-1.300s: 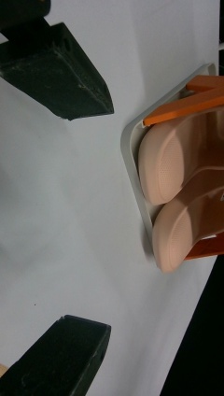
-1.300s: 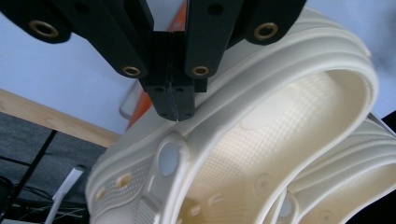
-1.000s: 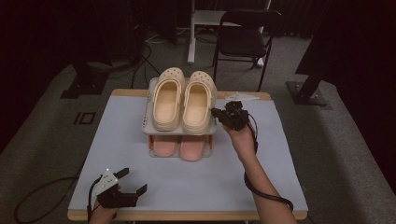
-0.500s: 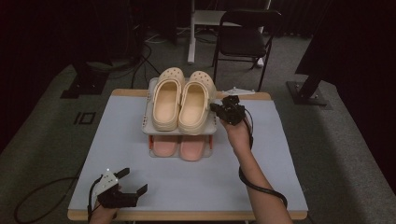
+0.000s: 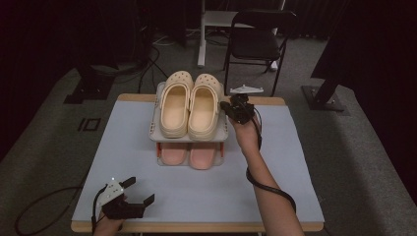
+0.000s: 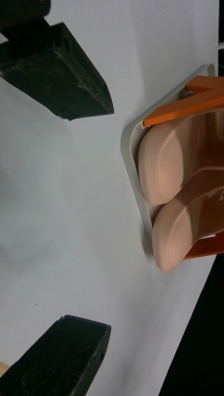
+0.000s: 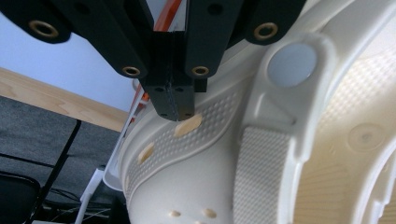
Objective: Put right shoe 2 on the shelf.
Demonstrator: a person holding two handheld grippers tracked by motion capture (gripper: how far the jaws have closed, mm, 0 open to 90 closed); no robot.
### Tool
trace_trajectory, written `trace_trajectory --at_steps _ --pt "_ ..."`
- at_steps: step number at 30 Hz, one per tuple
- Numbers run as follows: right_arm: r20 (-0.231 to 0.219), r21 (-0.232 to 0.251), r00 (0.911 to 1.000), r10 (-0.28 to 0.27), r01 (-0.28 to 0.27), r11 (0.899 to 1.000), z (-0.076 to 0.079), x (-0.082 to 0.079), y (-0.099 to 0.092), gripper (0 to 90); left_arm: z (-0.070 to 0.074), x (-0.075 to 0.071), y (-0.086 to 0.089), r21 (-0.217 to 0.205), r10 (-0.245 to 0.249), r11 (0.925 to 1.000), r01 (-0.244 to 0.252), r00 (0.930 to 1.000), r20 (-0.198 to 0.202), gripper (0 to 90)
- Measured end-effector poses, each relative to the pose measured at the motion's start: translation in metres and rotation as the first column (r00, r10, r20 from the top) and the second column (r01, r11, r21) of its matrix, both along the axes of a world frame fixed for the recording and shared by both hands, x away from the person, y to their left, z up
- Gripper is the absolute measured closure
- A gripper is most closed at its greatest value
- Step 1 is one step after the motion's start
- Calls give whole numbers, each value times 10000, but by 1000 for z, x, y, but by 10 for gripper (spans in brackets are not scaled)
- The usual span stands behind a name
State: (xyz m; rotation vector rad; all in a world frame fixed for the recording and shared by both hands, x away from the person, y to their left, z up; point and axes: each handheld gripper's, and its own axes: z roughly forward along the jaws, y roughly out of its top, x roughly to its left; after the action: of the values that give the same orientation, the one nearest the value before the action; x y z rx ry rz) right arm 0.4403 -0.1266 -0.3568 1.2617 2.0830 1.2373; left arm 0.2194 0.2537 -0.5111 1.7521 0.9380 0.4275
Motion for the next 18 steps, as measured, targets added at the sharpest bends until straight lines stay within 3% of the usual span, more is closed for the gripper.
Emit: trace_trajectory --at_steps 6,7,9,10,14,18 --pt "-24 44 10000 17 -17 10000 2 4 -3 859 0 0 -1 23 8 10000 -8 10000 39 0" --pt "40 52 10000 20 -20 10000 3 3 -7 723 0 0 0 17 28 10000 -28 10000 45 0" --pt "70 98 10000 -8 7 10000 3 3 -9 678 0 0 1 34 40 10000 -40 10000 38 0" --pt "113 66 9999 -20 19 10000 4 0 -14 585 0 0 1 -1 76 10000 -76 10000 2 0" --pt "336 -64 9994 -124 127 9999 6 -8 -22 450 -1 0 -1 80 17 10000 -17 10000 14 0" --pt "288 449 9996 -7 -6 9990 2 -13 -32 328 -1 0 -3 43 10 10000 -10 10000 0 0"
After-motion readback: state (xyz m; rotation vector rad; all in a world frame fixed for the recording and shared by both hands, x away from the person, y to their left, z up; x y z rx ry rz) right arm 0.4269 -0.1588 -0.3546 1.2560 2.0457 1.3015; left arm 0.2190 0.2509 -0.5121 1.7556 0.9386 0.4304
